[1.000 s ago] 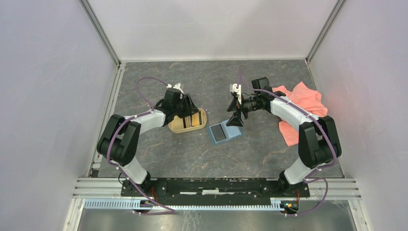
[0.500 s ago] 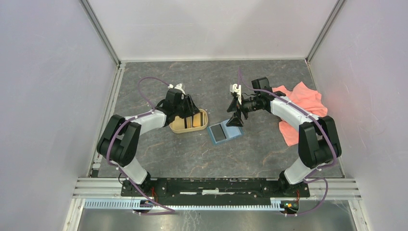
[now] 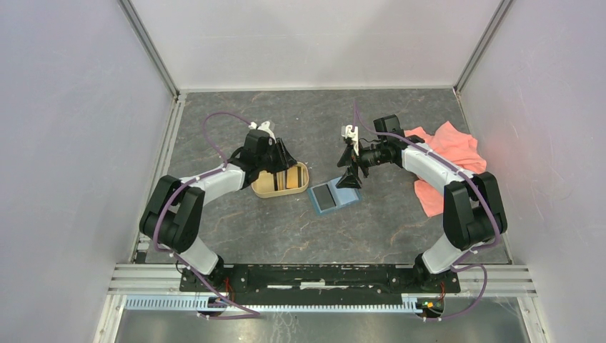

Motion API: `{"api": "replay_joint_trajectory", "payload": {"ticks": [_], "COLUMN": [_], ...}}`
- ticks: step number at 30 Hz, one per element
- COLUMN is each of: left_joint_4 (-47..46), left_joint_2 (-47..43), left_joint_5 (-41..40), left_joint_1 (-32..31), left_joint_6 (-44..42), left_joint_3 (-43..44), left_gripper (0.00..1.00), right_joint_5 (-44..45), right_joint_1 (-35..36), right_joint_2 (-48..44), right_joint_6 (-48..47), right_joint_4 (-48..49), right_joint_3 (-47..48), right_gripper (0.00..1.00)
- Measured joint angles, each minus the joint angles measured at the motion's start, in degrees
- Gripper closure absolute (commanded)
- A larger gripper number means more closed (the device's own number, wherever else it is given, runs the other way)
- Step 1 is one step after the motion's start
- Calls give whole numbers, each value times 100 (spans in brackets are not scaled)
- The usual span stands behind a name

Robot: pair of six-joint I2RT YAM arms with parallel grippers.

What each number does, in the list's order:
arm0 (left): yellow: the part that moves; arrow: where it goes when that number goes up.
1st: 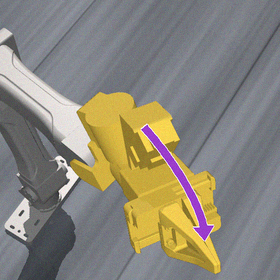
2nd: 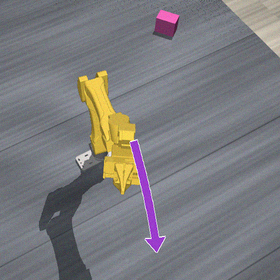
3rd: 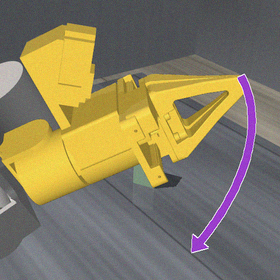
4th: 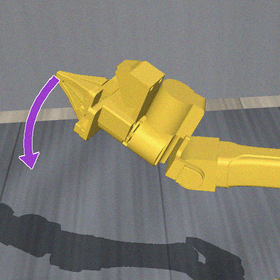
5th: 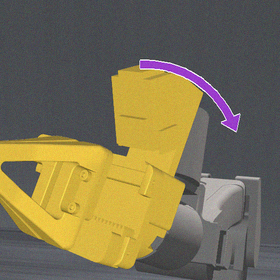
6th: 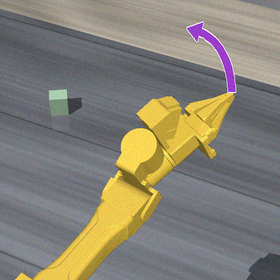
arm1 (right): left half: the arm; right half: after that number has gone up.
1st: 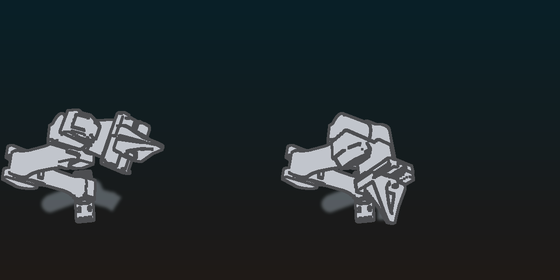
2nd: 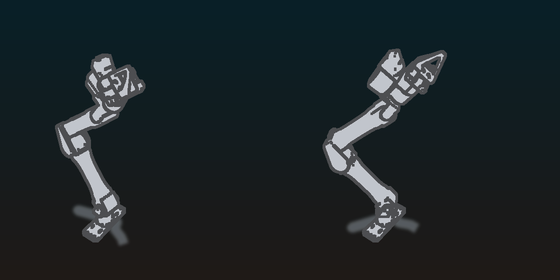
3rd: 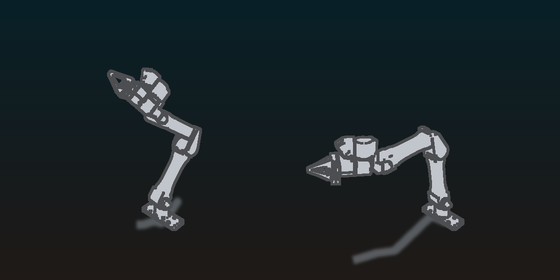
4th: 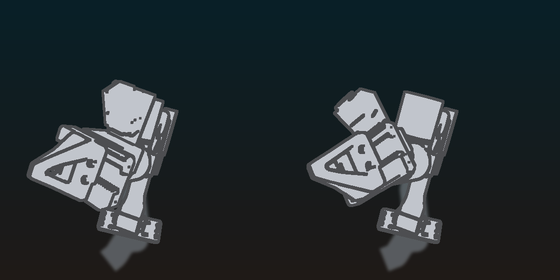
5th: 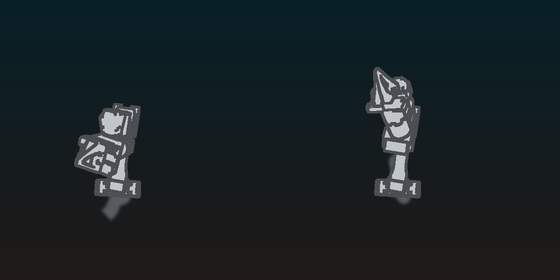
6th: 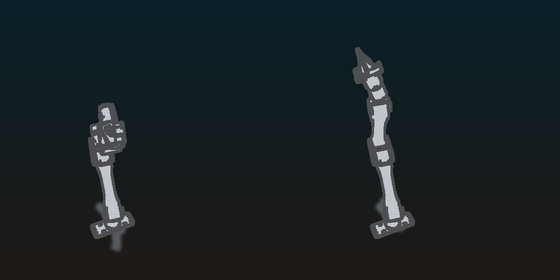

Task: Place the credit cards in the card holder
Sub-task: Pick up the credit card from the storage box.

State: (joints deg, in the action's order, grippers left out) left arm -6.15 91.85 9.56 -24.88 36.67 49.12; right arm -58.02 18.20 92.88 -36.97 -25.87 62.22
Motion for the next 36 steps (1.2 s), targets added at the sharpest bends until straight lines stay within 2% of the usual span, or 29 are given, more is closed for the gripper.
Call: {"api": "replay_joint_trajectory", "payload": {"ticks": [4, 9, 36], "left_joint_4": [-46, -31, 304], "left_joint_2": [0, 0, 153], "left_joint_5": [20, 0, -192], "left_joint_1": [0, 0, -7], "left_joint_6": [2, -2, -7], "left_joint_3": [-13, -44, -37], "left_gripper": [59, 51, 51], "right_joint_5": [0, -2, -24], "right_joint_1": [0, 0, -11], "right_joint_2": [0, 11, 83], "right_joint_6": [-2, -24, -68], "right_joint_4": [-7, -20, -125], "right_joint_3": [0, 0, 0], "right_gripper": [9, 9, 9]}}
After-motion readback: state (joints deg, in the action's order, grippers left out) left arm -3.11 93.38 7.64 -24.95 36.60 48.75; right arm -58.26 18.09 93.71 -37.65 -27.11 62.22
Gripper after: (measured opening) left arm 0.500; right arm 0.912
